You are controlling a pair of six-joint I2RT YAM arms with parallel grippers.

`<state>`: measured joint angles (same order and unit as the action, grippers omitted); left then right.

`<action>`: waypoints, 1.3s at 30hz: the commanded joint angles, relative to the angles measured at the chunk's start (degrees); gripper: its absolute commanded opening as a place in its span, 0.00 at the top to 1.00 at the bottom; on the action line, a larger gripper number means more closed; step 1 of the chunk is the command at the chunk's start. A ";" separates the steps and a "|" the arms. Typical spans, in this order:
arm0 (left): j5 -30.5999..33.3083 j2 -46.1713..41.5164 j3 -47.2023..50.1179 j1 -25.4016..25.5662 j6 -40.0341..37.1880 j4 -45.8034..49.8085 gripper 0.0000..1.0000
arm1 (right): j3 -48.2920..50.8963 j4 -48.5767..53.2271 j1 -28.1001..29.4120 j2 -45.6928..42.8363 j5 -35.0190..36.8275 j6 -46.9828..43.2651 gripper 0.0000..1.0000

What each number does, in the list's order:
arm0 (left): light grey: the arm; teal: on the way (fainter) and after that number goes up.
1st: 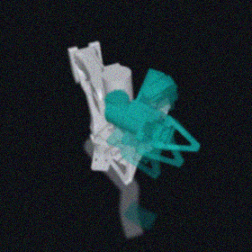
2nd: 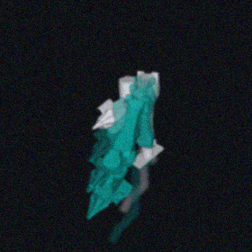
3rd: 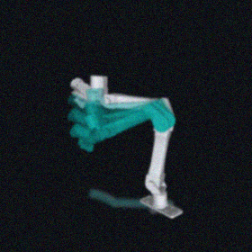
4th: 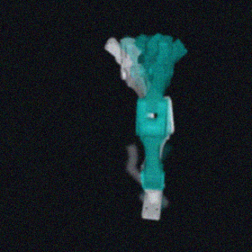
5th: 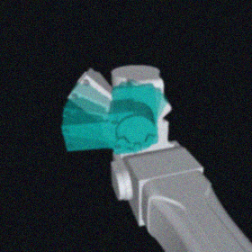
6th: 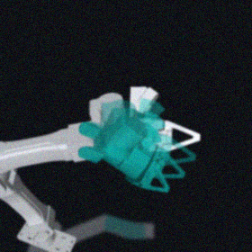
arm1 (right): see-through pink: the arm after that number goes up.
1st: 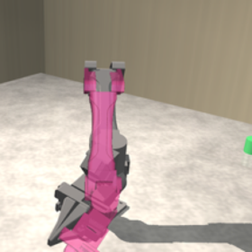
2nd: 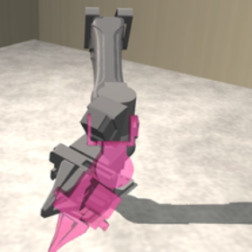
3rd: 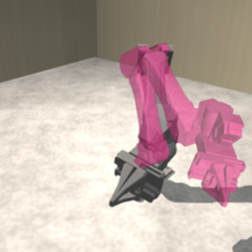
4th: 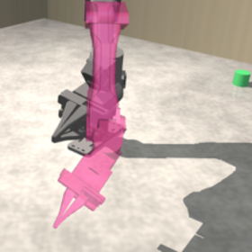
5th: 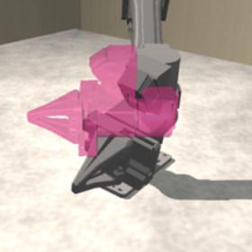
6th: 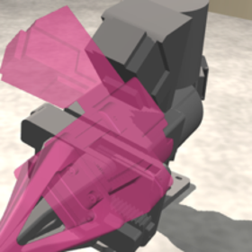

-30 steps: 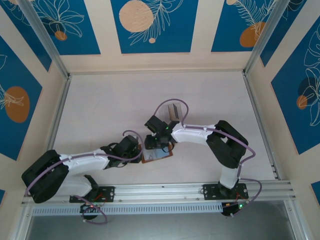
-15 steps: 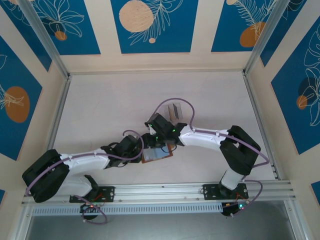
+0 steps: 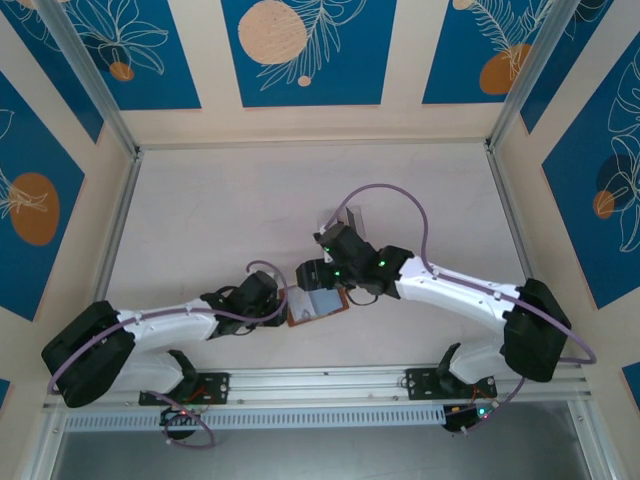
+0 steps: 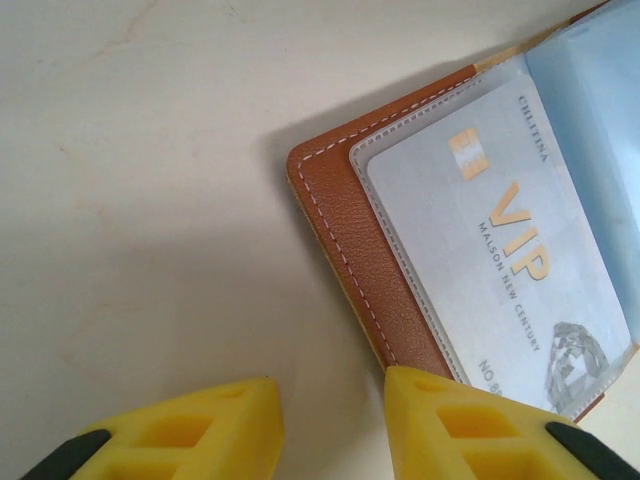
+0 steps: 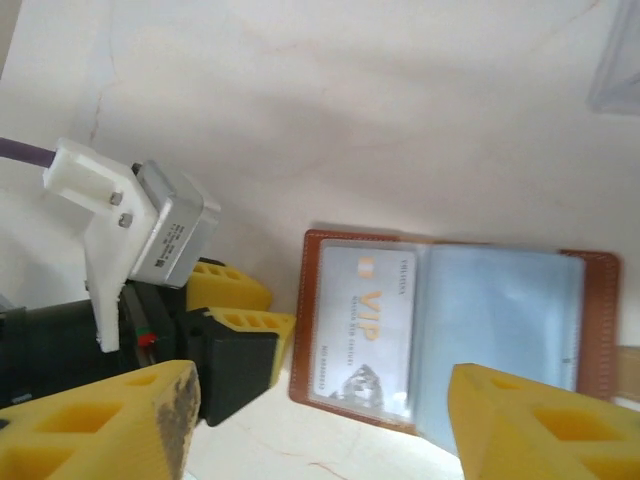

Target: Put the credit cards into the card holder

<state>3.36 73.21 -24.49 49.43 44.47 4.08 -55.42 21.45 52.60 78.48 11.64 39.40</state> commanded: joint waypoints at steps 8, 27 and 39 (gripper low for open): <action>-3.97 3.89 0.61 1.20 -1.22 -5.89 0.65 | -1.74 5.09 0.21 12.26 6.71 -2.65 0.43; -4.32 5.94 0.06 1.20 -1.47 -6.72 0.65 | -0.46 6.86 1.11 14.28 4.40 1.74 0.42; -4.35 5.87 0.33 1.20 -1.29 -6.98 0.65 | -0.83 7.47 1.80 15.81 4.12 2.53 0.43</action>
<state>3.38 74.46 -25.15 49.43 43.38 4.27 -55.90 27.92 53.91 93.84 16.53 40.91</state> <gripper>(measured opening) 0.346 0.573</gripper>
